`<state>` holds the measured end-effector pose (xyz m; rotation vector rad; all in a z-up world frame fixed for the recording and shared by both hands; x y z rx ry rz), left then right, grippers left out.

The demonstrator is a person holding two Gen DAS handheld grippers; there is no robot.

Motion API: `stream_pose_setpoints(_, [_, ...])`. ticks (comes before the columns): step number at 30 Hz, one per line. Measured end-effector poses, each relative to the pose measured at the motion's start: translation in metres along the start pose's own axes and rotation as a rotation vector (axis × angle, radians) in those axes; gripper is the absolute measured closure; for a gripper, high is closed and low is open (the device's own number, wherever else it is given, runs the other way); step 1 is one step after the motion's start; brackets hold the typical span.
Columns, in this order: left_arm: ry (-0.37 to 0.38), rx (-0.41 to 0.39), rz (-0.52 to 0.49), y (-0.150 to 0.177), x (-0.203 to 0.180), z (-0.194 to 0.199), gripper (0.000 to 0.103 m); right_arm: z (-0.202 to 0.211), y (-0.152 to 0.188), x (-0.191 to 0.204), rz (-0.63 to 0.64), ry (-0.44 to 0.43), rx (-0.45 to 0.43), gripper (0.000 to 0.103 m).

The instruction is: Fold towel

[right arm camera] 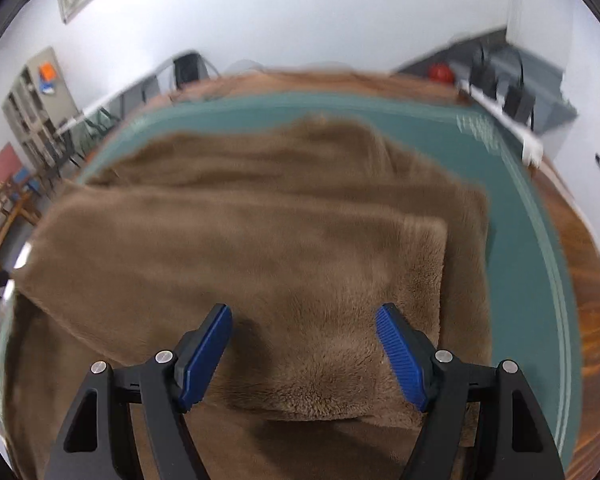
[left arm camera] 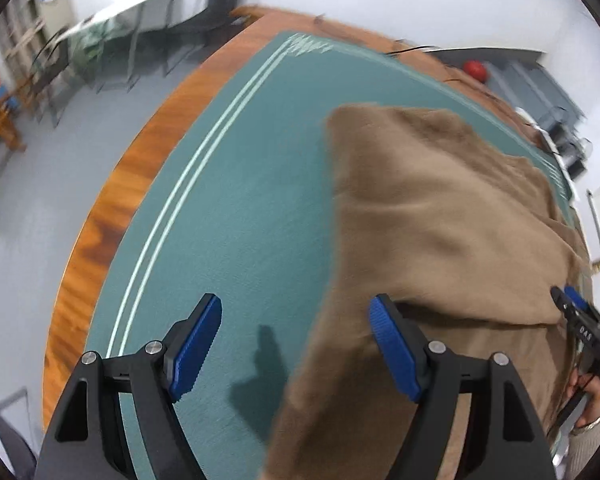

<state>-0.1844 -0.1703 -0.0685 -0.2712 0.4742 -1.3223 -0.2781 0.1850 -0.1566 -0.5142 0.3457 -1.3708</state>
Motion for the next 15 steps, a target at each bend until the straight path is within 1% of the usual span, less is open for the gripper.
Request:
stream_pose_setpoints(5, [0.044,-0.009,0.024,-0.005,-0.006,-0.001,0.023,-0.004,0.002,0.007,0.036,0.05,-0.008,0.024])
stream_pose_setpoints(7, [0.062,-0.012,0.034,-0.007,-0.008,-0.001,0.023,0.001,-0.001,0.006,0.015,0.054,-0.013,0.024])
stream_pose_setpoints(9, [0.079,-0.015,0.042,-0.009,-0.011,-0.001,0.023,0.009,-0.006,0.005,-0.011,0.056,-0.038,0.024])
stream_pose_setpoints(11, [0.102,-0.002,-0.021,-0.013,-0.038,-0.015,0.023,0.014,-0.01,0.005,-0.026,0.066,-0.06,0.024])
stream_pose_setpoints(13, [0.123,0.012,-0.082,-0.018,-0.063,-0.03,0.023,0.015,-0.009,0.007,-0.032,0.069,-0.056,0.024])
stream_pose_setpoints(15, [0.096,0.058,-0.104,-0.014,-0.07,-0.053,0.023,0.008,-0.004,0.008,-0.025,0.076,-0.029,0.024])
Point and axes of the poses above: each gripper's, at about its wrist camera, not at the fingertips, and z roughly against the way its jaws point, x to its left, y to its underside, the point moved 6 cm from there along -z, roughly the way its jaws point
